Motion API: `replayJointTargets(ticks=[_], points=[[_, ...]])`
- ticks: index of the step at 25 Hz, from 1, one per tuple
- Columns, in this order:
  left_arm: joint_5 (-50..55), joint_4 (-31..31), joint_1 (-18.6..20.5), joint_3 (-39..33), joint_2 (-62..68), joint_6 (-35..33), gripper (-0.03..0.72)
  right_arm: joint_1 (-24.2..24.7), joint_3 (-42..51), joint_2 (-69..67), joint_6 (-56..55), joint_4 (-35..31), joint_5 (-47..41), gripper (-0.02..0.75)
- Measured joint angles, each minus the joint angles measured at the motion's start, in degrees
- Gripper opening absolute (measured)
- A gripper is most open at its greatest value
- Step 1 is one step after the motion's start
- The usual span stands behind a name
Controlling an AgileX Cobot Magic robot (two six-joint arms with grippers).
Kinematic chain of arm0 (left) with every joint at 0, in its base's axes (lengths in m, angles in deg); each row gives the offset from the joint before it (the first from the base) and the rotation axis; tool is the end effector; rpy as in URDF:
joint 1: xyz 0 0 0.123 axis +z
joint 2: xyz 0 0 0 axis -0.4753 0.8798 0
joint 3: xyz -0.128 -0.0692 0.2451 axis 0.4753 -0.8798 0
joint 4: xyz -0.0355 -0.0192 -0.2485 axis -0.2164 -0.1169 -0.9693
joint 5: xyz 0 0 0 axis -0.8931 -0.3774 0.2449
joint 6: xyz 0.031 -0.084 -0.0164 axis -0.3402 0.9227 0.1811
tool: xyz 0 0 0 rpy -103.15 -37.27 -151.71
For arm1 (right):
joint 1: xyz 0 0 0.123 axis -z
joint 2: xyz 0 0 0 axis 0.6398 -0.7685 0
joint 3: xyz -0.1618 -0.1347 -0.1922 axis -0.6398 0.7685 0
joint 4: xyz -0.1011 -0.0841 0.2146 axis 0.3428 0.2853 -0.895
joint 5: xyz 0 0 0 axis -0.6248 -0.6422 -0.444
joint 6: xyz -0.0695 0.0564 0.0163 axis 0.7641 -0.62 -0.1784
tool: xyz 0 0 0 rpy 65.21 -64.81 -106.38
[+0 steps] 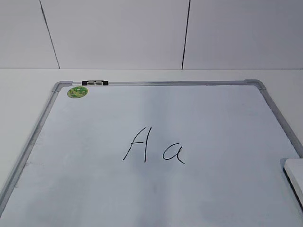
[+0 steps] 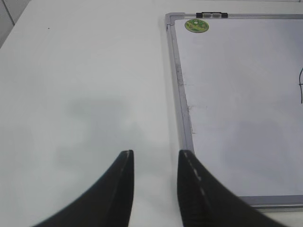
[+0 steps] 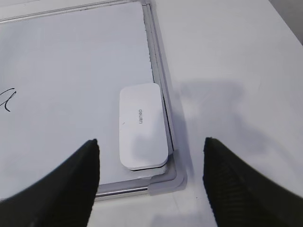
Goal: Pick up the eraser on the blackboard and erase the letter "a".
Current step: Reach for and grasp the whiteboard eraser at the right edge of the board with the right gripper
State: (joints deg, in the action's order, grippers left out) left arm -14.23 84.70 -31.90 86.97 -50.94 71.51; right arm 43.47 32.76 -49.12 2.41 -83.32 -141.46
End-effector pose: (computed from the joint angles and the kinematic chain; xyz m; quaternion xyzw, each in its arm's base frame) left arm -0.0067 0.0004 0.2762 -0.0119 0.8659 -0.0375 0.4987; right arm -0.0114 -0.0011 0.2700 0.0388 0.8695 -0.0216 0.4919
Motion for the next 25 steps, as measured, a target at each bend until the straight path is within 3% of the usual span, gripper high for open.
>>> replayJointTargets(ticks=[25], points=[[0.0, 0.0, 0.0, 0.0, 0.0, 0.0, 0.235, 0.0, 0.0, 0.0, 0.0, 0.0, 0.0, 0.525]])
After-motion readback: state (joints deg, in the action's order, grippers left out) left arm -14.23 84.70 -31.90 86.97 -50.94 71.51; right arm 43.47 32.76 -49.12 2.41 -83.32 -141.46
